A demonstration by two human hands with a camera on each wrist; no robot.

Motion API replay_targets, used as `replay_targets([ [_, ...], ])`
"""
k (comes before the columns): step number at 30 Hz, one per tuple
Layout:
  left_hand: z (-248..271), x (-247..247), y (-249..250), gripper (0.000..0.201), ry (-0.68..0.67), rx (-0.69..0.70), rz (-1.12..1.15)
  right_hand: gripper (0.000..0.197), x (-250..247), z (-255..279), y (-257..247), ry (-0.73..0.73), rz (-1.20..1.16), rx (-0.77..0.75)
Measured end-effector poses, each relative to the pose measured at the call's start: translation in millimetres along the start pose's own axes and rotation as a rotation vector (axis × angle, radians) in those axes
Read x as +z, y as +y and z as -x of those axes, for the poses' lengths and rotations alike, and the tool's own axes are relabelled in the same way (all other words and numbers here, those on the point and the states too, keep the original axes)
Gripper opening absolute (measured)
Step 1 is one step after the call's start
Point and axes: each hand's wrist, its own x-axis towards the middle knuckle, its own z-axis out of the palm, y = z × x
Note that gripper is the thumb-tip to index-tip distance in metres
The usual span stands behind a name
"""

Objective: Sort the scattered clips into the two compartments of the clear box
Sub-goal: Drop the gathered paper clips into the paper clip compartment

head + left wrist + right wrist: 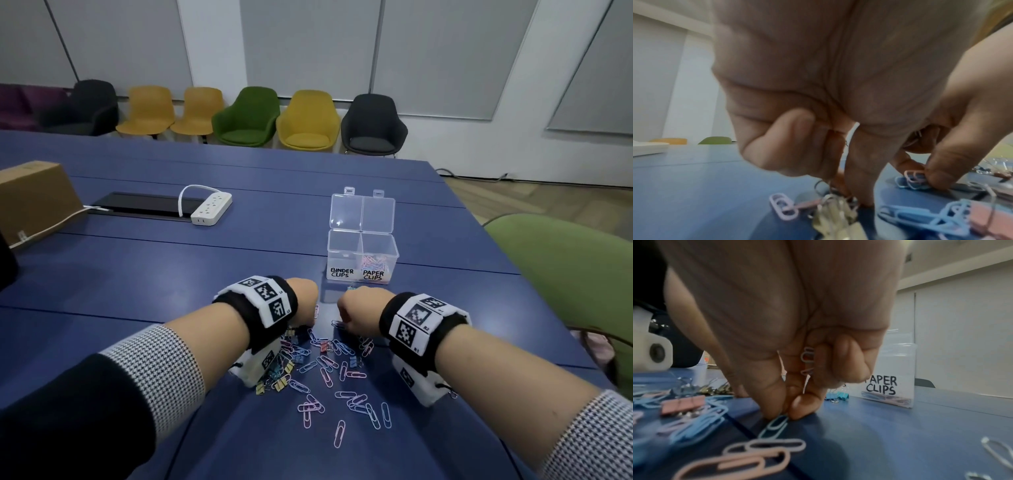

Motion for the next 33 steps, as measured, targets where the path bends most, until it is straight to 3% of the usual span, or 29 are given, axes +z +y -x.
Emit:
replay_targets([
  [5,6.4,0.1,7.7,0.024,-0.019,0.043,-0.108,0.026,-1.5,7.9,-7.9,-0.031,0.012,-0.023],
  [8,8.1,4.2,6.6,0.026,-0.017,0.066,-0.118,0.013,-5.9,15.5,-8.6,-0.008,-0.089,-0.013],
  [11,6.1,11.8,2.3,0.03,0.021,0.061,-0.063,0.026,-5.4,21.5,5.2,0.086,-0.439,0.058],
  [13,5.2,12.9,-5.8,0.029,0.039,0.023,0.071,0.023,-2.6,28.5,14.2,0.154,-0.922,0.112],
  [15,1.1,11.8,-18.4,0.03,0.039,-0.009,0.322,0.026,1.5,36.1,21.3,0.226,-1.522,0.139],
  [17,1.8,9.4,-32.8,0.023,0.001,0.051,0.919,0.028,3.8,44.9,25.9,0.277,-1.971,0.145],
  [20,7.2,5.3,-54.6,0.027,-0.106,0.11,1.921,0.02,6.5,55.5,26.2,0.306,-2.304,0.163],
  [23,13.0,6.9,-67.8,0.021,-0.077,0.076,2.289,0.006,10.0,55.3,21.8,0.309,-2.418,0.145],
  [26,17.6,12.9,-73.0,0.004,-0.013,0.008,2.32,0.017,11.6,48.1,17.9,0.261,-2.465,0.137],
  [29,20.6,17.2,-72.3,0.008,-0.054,-0.036,2.122,0.032,9.4,35.4,13.4,0.185,-2.366,0.224],
  [31,20.0,19.5,-70.0,0.018,-0.024,-0.073,1.782,0.033,5.8,28.6,7.2,0.162,-2.104,0.25],
  [33,20.5,20.2,-66.9,0.027,0.024,-0.05,1.243,0.033,-0.7,26.1,-1.0,0.145,-1.705,0.243],
])
